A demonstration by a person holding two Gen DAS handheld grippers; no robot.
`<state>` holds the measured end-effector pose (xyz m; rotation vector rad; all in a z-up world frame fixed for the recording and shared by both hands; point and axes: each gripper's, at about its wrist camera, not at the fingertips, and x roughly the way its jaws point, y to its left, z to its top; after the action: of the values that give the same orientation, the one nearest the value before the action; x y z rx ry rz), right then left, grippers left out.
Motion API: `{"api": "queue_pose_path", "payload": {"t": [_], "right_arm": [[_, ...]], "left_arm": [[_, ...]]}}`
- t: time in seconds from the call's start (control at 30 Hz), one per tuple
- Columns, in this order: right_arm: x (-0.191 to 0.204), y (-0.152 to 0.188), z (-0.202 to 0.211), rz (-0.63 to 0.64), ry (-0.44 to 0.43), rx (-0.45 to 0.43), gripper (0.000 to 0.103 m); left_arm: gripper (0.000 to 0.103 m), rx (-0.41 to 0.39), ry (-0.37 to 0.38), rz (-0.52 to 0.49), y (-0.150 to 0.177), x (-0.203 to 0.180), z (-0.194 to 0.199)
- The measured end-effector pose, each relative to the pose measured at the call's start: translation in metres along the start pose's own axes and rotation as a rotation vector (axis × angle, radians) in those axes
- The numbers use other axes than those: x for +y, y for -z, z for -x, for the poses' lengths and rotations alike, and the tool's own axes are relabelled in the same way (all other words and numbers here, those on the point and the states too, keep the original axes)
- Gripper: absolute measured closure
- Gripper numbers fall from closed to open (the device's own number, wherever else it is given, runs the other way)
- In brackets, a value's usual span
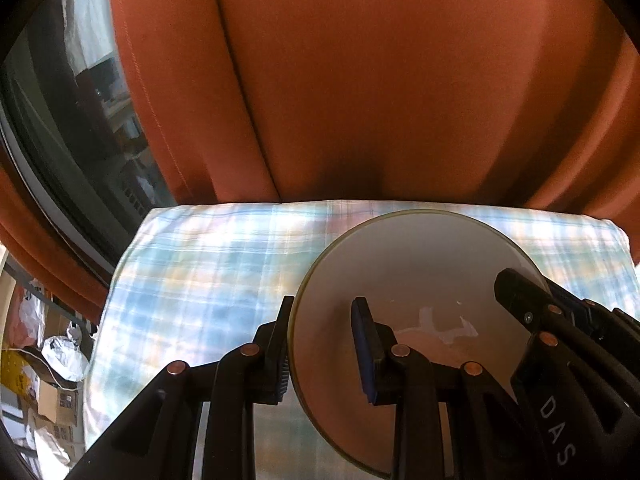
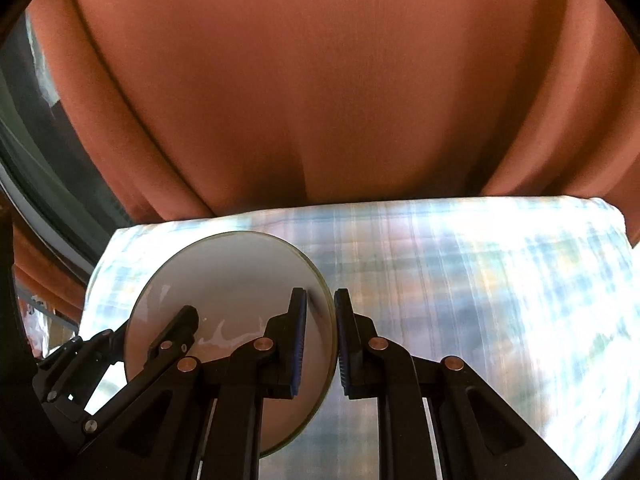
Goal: Organize plates and bowls
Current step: 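Carry the patterned bowl with the right tool toward the nested bowls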
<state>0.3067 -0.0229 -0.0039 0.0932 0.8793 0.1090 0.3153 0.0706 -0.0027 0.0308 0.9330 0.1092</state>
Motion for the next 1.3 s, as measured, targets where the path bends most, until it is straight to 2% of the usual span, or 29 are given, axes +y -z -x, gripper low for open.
{"api": "queue_pose_path", "payload": {"t": [0.3, 0.53, 0.7, 0.97, 1.3], "right_arm": [[0.025, 0.036, 0.064, -0.026, 0.051, -0.057, 0.086], [0.041, 0.067, 0.097, -0.052, 0.074, -0.071, 0.086], [0.045, 0.088, 0.112, -0.062, 0.075, -0.061, 0.086], [0.022, 0.113, 0.139, -0.063, 0.062, -0.093, 0.086], [-0.042, 0.137, 0.155, -0.04, 0.053, -0.053, 0.086]], "left_arm": [[0.077, -0.072, 0.056, -0.043, 0.028, 0.022, 0.056], [0.077, -0.067, 0.075, -0.067, 0.05, 0.037, 0.079], [0.077, -0.07, 0.077, -0.09, 0.062, 0.034, 0.086], [0.077, -0.093, 0.081, -0.079, 0.087, 0.011, 0.107], [0.077, -0.04, 0.096, -0.042, 0.118, -0.051, 0.113]]}}
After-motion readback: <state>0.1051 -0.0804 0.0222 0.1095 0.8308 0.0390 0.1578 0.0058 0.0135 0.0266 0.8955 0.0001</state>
